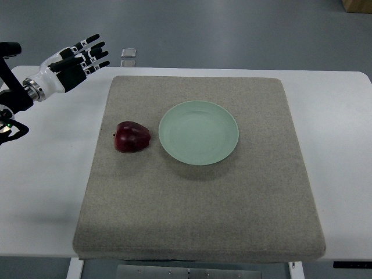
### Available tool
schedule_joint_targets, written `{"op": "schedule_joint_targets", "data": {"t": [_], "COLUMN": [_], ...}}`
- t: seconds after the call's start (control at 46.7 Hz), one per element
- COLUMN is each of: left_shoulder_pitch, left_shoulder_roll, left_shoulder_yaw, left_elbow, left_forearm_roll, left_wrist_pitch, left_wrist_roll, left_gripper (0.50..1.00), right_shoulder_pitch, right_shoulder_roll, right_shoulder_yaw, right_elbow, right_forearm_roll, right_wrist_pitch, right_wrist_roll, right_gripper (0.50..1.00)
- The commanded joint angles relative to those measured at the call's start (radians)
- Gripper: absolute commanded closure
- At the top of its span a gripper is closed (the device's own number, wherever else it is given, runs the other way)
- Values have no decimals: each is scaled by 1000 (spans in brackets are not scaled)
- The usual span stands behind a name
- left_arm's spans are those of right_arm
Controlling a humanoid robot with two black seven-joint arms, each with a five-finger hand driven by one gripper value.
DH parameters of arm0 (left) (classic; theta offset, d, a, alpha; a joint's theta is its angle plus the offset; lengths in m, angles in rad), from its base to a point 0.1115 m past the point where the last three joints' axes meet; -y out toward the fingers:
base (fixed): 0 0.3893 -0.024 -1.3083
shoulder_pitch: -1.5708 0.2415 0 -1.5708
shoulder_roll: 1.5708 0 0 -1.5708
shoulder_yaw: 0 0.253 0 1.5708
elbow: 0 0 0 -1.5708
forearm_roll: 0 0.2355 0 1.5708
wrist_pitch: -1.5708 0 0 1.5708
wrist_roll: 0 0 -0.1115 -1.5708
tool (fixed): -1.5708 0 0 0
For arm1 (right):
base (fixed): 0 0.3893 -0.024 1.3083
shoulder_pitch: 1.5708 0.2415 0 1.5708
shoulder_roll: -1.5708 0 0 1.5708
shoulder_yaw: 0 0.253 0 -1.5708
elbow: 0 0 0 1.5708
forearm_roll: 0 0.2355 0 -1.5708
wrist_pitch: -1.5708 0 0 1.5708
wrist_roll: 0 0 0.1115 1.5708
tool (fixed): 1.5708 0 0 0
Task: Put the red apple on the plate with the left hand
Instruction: 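Move the left hand forward and down toward the red apple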
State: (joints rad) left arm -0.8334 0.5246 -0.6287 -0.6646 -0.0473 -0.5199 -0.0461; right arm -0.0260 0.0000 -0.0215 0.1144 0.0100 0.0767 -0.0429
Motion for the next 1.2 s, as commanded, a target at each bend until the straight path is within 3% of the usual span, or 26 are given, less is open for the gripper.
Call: {"op": "schedule_joint_targets", "data": {"t": [0.0,0.578,0.813,1.177], "left_shoulder_pitch": [0,-29,-76,-107], "left_shoulder_roll": [2,9,26,219], "left_shoulder_yaw": [3,26,4,-29], "left_elbow": [5,5,-18,-288], "left_forearm_roll": [0,15,380,803], "left_wrist_pitch": [0,-3,-5,-9], "left_wrist_roll": [2,2,0,-2], "left_gripper": [504,504,504,504], "right_shoulder_pitch": [0,0,0,0], "right_shoulder_roll": [0,0,0,0], "right_shoulder_yaw": [0,0,0,0], "right_elbow": [1,1,1,-1], "right_forearm_roll": [-1,1,1,-1], "right_wrist_pitch": [0,0,0,0], "right_wrist_roll": [0,0,0,0], "right_gripper": [572,572,572,572]}}
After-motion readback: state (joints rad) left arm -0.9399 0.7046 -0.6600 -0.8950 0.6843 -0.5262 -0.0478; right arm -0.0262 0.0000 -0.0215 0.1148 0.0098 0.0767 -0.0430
